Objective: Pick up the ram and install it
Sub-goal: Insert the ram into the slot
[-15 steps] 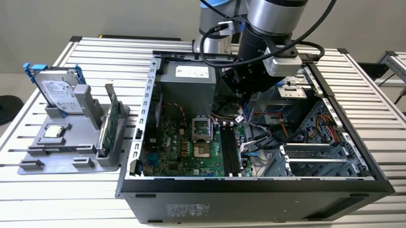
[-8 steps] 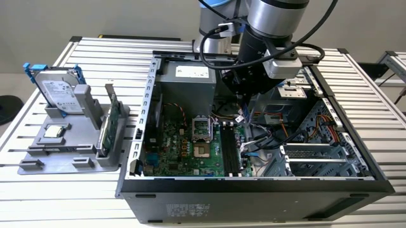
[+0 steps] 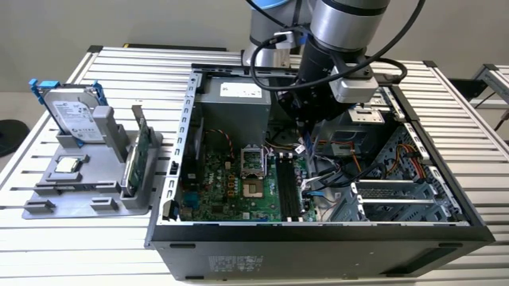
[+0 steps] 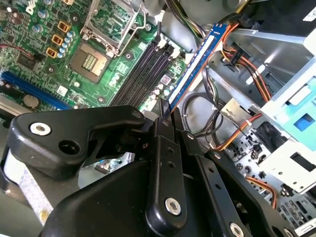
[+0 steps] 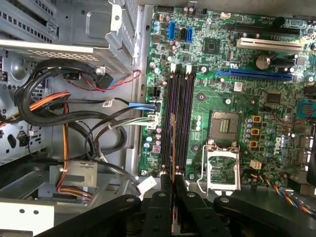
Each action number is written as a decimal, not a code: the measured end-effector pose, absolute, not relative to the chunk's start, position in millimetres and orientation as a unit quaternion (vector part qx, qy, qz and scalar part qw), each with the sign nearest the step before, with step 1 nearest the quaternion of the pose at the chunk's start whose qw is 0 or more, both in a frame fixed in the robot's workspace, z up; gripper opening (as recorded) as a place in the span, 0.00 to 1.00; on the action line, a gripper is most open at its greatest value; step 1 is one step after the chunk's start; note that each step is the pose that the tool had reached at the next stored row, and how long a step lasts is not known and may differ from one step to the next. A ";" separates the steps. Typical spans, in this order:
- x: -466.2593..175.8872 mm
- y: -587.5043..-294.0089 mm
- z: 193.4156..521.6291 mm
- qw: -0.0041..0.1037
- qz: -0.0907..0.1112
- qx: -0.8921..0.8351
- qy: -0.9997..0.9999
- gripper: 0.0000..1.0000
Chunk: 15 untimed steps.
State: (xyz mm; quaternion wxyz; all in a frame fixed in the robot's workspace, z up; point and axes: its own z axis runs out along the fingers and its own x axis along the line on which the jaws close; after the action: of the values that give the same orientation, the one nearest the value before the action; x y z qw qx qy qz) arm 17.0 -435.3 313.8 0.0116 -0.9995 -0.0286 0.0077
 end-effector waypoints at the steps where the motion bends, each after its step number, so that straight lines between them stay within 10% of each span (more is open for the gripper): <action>1: 17.0 -435.5 313.5 0.012 0.008 -1.000 -0.028 0.00; 15: 17.1 -436.4 306.0 0.011 0.008 -1.000 -0.025 0.00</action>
State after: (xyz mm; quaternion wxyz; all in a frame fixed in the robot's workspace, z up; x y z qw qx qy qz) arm 17.1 -436.4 306.0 0.0110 -0.9996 -0.0250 0.0077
